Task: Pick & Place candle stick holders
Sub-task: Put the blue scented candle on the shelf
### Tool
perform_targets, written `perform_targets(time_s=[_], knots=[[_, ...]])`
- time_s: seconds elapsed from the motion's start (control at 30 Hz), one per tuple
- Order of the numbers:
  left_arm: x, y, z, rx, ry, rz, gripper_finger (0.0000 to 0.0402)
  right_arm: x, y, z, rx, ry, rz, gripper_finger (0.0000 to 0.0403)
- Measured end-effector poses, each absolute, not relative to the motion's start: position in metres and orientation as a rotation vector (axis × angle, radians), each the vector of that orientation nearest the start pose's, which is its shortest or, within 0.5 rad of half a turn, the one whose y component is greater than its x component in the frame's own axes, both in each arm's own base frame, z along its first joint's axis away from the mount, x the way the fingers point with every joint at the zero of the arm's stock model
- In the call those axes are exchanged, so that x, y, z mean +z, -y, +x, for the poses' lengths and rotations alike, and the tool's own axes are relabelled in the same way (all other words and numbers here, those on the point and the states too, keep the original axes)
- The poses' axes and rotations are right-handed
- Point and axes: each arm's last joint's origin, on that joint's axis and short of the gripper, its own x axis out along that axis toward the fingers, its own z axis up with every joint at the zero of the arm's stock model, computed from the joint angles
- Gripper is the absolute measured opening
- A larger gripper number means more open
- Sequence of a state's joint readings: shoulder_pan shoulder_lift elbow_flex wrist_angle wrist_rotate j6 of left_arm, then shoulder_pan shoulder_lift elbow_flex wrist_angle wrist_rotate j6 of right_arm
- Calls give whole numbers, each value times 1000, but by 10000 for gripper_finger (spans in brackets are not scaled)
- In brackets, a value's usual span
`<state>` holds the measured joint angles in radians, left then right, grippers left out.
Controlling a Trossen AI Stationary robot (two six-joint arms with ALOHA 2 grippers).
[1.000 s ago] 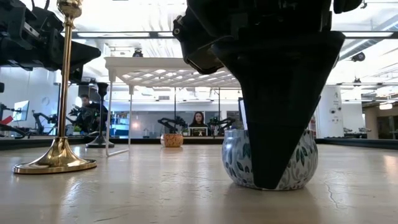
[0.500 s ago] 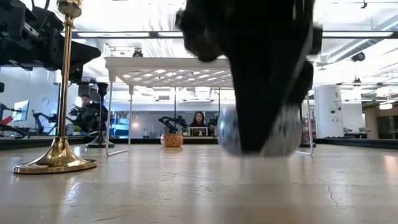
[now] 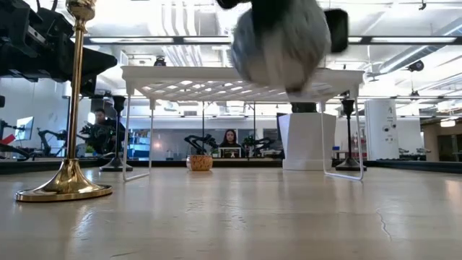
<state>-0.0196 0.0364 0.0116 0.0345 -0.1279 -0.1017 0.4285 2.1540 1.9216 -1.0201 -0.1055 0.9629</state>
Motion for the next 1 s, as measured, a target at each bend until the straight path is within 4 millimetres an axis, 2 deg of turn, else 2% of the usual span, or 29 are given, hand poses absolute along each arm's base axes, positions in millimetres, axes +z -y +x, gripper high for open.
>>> perform_targets(time_s=[0.3, 0.53, 0.7, 1.0], knots=[[168, -2, 99, 107, 15, -102, 37, 292, -161, 410, -180, -1307, 562, 289], [168, -2, 99, 107, 15, -102, 37, 323, -124, 410, -234, -1294, 520, 289], [168, -2, 99, 107, 15, -102, 37, 332, -95, 417, -233, -1256, 498, 290], [168, -2, 99, 107, 15, -102, 37, 329, -44, 421, -288, -1286, 481, 290]])
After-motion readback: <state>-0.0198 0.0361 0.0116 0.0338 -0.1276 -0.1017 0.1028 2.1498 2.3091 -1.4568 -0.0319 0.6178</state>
